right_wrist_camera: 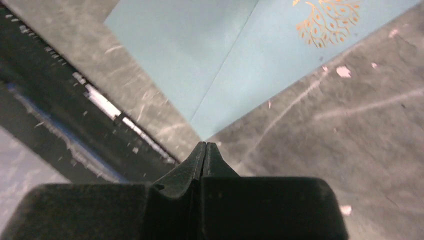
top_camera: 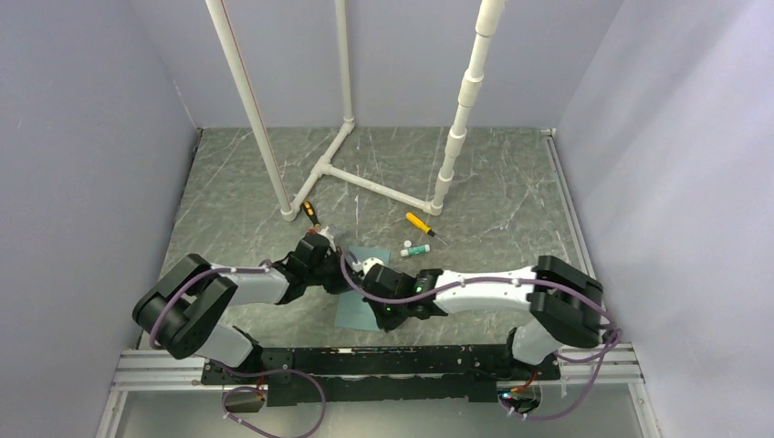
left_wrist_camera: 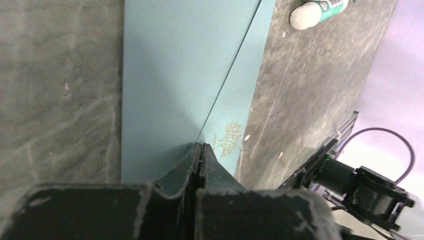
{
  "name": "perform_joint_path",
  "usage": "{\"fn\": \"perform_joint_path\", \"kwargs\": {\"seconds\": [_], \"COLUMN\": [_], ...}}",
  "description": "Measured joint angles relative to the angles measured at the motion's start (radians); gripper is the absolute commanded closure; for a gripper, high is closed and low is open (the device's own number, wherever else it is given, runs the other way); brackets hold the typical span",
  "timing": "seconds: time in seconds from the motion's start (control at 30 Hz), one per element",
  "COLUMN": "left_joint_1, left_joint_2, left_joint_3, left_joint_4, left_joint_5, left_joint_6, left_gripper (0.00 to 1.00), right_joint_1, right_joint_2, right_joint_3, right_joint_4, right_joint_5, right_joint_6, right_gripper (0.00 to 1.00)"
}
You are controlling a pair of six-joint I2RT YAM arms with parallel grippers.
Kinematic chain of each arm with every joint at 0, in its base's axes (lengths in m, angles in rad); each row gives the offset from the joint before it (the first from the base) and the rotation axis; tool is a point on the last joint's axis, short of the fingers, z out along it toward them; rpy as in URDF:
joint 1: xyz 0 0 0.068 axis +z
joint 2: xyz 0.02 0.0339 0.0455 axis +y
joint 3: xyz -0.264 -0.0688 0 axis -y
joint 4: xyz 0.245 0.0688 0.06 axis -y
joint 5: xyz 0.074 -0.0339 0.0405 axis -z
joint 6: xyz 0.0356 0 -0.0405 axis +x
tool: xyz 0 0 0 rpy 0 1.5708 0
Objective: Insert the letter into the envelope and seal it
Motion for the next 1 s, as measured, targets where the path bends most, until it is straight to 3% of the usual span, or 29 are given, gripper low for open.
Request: {"fn": "perform_joint_path", "kwargs": {"seconds": [0.1, 0.17, 0.27, 0.4, 0.6, 0.77, 0.83, 0.9, 1.0], "left_joint_1": [0.0, 0.0, 0.0, 0.0, 0.0, 0.0, 0.0, 0.0, 0.0], "left_joint_2": [-0.044, -0.087, -0.152, -0.261, -0.473, -0.577, -0.592, -0.595, -0.594], "left_joint_3": [0.0, 0.001, 0.021, 0.079, 0.118, 0.118, 0.118, 0.118, 0.117], "left_joint_4": [-0.059, -0.109, -0.184, -0.298, -0.483, -0.583, -0.599, -0.607, -0.616], "left_joint_5": [-0.019, -0.038, -0.062, -0.124, -0.275, -0.338, -0.34, -0.339, -0.334], "left_joint_6": [0.027, 0.051, 0.085, 0.115, 0.127, 0.127, 0.127, 0.127, 0.126], "left_gripper": [0.97, 0.98, 0.96, 0.87, 0.7, 0.66, 0.68, 0.8, 0.85], "right_joint_1": [-0.018, -0.071, -0.2, -0.331, -0.434, -0.468, -0.474, -0.478, -0.478], "right_joint_2": [-0.093, -0.158, -0.211, -0.212, -0.123, -0.077, -0.045, 0.0, 0.058], "right_joint_3": [-0.002, 0.004, 0.022, 0.034, 0.087, 0.101, 0.13, 0.166, 0.192], "right_joint_4": [-0.053, -0.061, -0.056, -0.052, -0.072, -0.088, -0.106, -0.117, -0.117], "right_joint_5": [-0.011, 0.007, 0.053, 0.141, 0.14, 0.096, 0.08, 0.067, 0.056], "right_joint_6": [-0.003, -0.016, -0.071, -0.203, -0.494, -0.671, -0.738, -0.799, -0.872], "right_gripper": [0.99, 0.87, 0.59, 0.44, 0.41, 0.41, 0.46, 0.48, 0.49]}}
